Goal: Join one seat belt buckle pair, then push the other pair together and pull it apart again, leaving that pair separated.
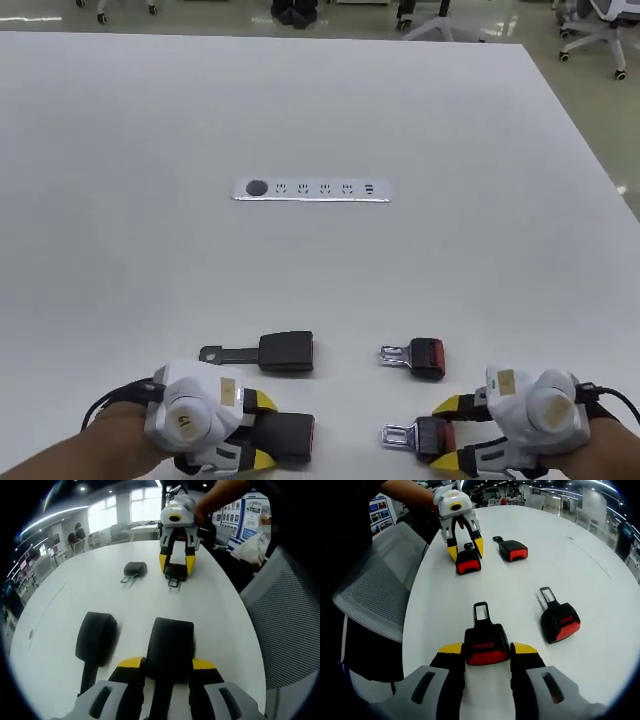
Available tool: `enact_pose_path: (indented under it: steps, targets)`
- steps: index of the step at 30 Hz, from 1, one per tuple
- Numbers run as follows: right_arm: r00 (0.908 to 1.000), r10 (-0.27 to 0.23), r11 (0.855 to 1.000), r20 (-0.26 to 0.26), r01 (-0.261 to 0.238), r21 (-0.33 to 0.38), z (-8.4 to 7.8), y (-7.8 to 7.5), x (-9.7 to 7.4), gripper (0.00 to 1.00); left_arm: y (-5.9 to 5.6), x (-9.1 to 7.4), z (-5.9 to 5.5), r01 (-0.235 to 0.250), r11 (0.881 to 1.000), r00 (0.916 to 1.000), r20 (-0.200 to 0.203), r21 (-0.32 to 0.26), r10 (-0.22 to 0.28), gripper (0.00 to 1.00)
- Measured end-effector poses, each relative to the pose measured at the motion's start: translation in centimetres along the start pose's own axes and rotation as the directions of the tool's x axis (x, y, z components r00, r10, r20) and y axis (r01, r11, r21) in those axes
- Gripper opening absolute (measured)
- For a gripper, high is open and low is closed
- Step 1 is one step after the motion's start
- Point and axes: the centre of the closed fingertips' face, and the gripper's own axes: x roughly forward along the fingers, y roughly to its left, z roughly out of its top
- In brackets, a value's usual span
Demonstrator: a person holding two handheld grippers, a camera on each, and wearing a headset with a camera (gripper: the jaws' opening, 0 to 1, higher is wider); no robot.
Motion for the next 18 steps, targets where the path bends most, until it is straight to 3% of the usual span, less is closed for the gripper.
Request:
enact_pose_path:
  steps: [7,18]
  targets:
    - [0.9971,0.022,0.999,-0.072,-0.025,-0.038,-0.46,-0.08,0.29,0.33,-0.03,0.20,-0.35,-0.011,1.000,0.9999,-0.012,-0.024,0.011,0.35]
    - [0.9963,0.018,0.999,-0.084,-0.022,-0.045,-0.01,0.02,0.95,0.33,-0.47,0.35,-0.10,-0.042,0.998,0.9990,-0.018,-0.053,0.041,0.35]
